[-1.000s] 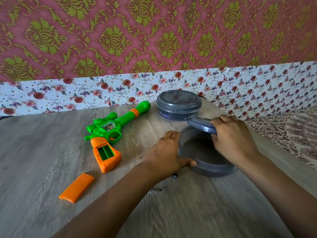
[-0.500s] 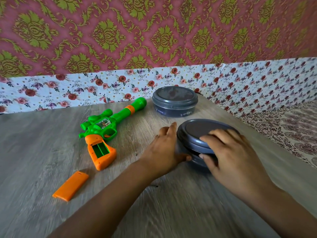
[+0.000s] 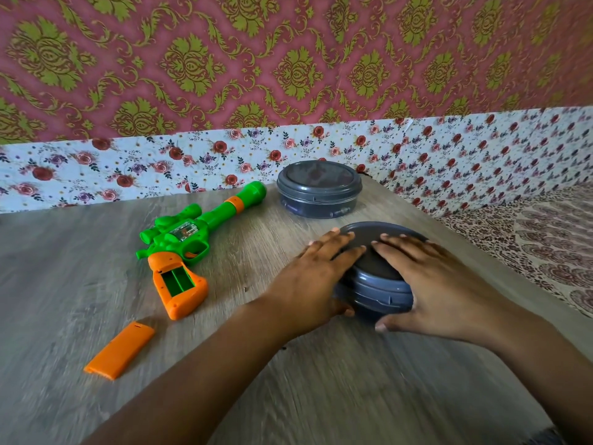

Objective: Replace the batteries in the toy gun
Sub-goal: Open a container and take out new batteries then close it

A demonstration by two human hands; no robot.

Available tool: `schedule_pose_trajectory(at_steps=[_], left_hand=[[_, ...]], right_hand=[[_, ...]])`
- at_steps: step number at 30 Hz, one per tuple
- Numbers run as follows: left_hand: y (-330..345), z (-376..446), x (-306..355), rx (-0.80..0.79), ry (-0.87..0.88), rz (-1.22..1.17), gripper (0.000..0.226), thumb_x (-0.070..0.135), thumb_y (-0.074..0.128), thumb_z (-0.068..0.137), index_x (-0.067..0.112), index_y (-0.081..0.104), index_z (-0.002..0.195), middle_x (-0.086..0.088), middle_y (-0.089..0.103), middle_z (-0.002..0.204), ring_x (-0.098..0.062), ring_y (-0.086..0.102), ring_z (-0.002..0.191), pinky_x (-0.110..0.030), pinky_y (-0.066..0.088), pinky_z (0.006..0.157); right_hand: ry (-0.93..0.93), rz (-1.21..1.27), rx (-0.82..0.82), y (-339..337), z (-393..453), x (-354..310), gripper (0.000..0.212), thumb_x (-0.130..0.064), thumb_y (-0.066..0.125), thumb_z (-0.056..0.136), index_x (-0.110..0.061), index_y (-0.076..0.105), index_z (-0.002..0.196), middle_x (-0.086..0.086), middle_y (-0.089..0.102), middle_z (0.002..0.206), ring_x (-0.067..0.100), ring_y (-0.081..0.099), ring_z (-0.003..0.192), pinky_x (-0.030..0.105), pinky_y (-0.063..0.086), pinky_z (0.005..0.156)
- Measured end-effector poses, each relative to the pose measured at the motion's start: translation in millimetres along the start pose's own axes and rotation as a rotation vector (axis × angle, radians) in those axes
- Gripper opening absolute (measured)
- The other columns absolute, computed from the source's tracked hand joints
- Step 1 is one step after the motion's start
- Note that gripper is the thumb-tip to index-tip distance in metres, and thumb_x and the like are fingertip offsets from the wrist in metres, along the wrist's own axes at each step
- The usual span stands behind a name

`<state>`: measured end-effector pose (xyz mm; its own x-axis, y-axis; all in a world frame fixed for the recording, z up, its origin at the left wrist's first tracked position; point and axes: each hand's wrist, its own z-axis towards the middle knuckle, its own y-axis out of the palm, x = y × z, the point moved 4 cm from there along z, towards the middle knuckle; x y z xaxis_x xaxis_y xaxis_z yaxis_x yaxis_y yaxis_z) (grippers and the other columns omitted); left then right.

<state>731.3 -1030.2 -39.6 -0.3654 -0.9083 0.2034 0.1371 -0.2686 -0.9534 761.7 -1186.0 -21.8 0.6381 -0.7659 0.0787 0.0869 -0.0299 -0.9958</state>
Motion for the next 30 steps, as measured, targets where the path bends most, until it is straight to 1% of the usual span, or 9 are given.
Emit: schedule_pose_trajectory(at_steps=[3, 8, 14, 16, 21, 24, 26, 28, 30], left_hand=[[7.4, 0.7, -1.6, 0.027, 0.018, 0.007, 0.080, 0.035, 0.062, 0.085, 0.025, 0.015, 0.149, 0.002, 0.013, 0.158, -0.013, 0.004, 0.146, -0.033, 0.009, 0.120], [12.9, 1.3, -4.2, 0.055, 0.049, 0.135, 0.074, 0.035, 0.054, 0.089, 0.025, 0.012, 0.149, 0.000, 0.013, 0.158, -0.016, 0.008, 0.146, -0.033, 0.010, 0.120], [18.1, -3.5, -5.5, 0.198, 0.081, 0.161, 0.067, 0.032, 0.066, 0.073, 0.015, 0.046, 0.134, -0.009, 0.052, 0.137, -0.028, 0.047, 0.129, -0.037, 0.033, 0.105], [17.7, -2.9, -4.9, 0.223, 0.081, 0.159, 0.064, 0.028, 0.066, 0.073, 0.013, 0.048, 0.133, -0.010, 0.053, 0.136, -0.028, 0.048, 0.128, -0.035, 0.032, 0.104], [17.8, 0.8, -7.3, 0.224, 0.063, 0.100, 0.061, 0.021, 0.064, 0.077, 0.014, 0.047, 0.135, -0.008, 0.050, 0.140, -0.026, 0.042, 0.133, -0.039, 0.037, 0.107], [17.9, 0.0, -8.6, 0.206, 0.050, 0.063, 0.065, 0.022, 0.063, 0.083, 0.019, 0.037, 0.142, -0.003, 0.037, 0.149, -0.020, 0.027, 0.141, -0.035, 0.031, 0.113], [18.0, -0.3, -9.2, 0.188, 0.045, 0.051, 0.065, 0.025, 0.059, 0.087, 0.024, 0.030, 0.145, 0.002, 0.028, 0.154, -0.015, 0.018, 0.144, -0.028, 0.020, 0.116], [17.6, -0.4, -8.5, 0.177, 0.045, 0.040, 0.065, 0.028, 0.055, 0.089, 0.027, 0.025, 0.146, 0.005, 0.023, 0.155, -0.012, 0.012, 0.145, -0.025, 0.016, 0.116], [17.0, -0.7, -7.8, 0.169, 0.040, 0.036, 0.064, 0.029, 0.055, 0.090, 0.027, 0.025, 0.147, 0.005, 0.022, 0.156, -0.012, 0.011, 0.145, -0.026, 0.017, 0.117]], right_hand=[[-0.009, -0.024, 0.071, 5.3, -2.7, -0.2, 0.107, -0.084, 0.039, 0.066, -0.027, 0.001, 0.148, -0.005, 0.003, 0.158, 0.016, 0.004, 0.145, 0.034, 0.001, 0.116], [-0.059, -0.075, 0.256, 18.9, -3.2, 3.2, 0.092, -0.080, 0.020, 0.078, -0.010, 0.048, 0.130, 0.011, 0.056, 0.132, 0.030, 0.052, 0.123, 0.049, 0.036, 0.103], [-0.116, -0.132, 0.384, 24.9, -3.6, 3.4, 0.085, -0.072, 0.028, 0.084, 0.001, 0.060, 0.116, 0.018, 0.063, 0.121, 0.036, 0.059, 0.113, 0.050, 0.039, 0.098], [-0.121, -0.166, 0.413, 26.5, -3.0, 2.6, 0.083, -0.069, 0.033, 0.083, 0.003, 0.062, 0.112, 0.020, 0.064, 0.117, 0.036, 0.061, 0.109, 0.051, 0.049, 0.092], [-0.097, -0.193, 0.400, 29.7, -0.3, 0.1, 0.080, -0.068, 0.040, 0.080, 0.003, 0.063, 0.109, 0.021, 0.066, 0.114, 0.036, 0.062, 0.107, 0.052, 0.049, 0.091], [-0.111, -0.056, 0.363, 22.2, -5.3, 0.2, 0.086, -0.074, 0.035, 0.079, -0.002, 0.060, 0.119, 0.015, 0.062, 0.124, 0.031, 0.057, 0.117, 0.050, 0.040, 0.101], [-0.127, 0.233, 0.354, 2.6, -9.5, 3.7, 0.088, -0.080, 0.032, 0.074, -0.011, 0.062, 0.119, 0.002, 0.064, 0.122, 0.014, 0.057, 0.117, 0.036, 0.037, 0.105], [-0.049, 0.659, 0.302, -20.1, -7.2, 14.7, 0.087, -0.082, 0.029, 0.071, -0.014, 0.067, 0.109, -0.020, 0.070, 0.094, -0.009, 0.061, 0.097, 0.017, 0.047, 0.092], [0.104, 0.780, 0.330, -29.1, 8.8, 35.4, 0.092, -0.082, 0.027, 0.070, -0.006, 0.067, 0.103, -0.010, 0.073, 0.084, 0.006, 0.067, 0.090, 0.026, 0.053, 0.079]])
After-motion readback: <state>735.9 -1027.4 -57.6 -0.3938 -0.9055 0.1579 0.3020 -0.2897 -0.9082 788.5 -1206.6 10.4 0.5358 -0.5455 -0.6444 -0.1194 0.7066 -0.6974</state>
